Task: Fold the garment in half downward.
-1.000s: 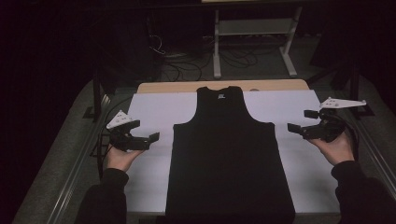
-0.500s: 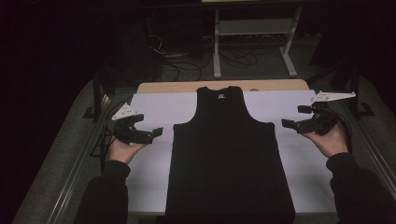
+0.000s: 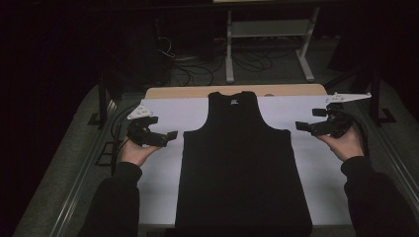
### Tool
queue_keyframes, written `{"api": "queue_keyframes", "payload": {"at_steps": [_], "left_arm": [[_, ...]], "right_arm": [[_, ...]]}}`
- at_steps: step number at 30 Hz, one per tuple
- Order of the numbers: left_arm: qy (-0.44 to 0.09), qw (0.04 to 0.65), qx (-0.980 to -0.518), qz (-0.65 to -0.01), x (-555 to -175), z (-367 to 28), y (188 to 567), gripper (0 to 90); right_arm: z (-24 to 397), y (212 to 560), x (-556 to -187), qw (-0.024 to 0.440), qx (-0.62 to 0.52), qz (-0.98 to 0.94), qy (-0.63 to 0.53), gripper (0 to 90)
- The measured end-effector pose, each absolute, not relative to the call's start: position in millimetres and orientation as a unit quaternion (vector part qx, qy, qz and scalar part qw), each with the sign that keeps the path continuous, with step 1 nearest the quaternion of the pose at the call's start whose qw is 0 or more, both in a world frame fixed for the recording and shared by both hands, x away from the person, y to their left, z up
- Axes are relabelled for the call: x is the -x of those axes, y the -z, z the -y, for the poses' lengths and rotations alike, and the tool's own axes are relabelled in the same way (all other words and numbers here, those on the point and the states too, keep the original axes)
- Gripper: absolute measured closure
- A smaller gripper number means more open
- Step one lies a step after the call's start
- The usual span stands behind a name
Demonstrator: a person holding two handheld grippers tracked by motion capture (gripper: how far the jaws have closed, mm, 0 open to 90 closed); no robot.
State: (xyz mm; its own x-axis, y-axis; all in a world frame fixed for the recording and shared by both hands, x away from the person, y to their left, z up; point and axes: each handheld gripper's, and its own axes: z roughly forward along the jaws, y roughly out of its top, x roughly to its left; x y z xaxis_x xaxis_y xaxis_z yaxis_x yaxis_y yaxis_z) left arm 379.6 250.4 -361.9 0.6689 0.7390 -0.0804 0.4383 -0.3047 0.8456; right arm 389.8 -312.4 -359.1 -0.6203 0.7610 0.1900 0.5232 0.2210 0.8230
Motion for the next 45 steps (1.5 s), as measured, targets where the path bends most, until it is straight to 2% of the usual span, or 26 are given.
{"api": "queue_keyframes", "payload": {"at_steps": [26,45], "left_arm": [[-0.128,0.443,-0.800,-0.384,-417,-244,370,0.0],[-0.095,0.435,-0.804,-0.394,-440,-233,392,0.0]], "right_arm": [[303,362,-423,0.115,-0.436,-0.786,-0.422,0.0],[310,378,-442,0.100,-0.452,-0.790,-0.401,0.0]]}}
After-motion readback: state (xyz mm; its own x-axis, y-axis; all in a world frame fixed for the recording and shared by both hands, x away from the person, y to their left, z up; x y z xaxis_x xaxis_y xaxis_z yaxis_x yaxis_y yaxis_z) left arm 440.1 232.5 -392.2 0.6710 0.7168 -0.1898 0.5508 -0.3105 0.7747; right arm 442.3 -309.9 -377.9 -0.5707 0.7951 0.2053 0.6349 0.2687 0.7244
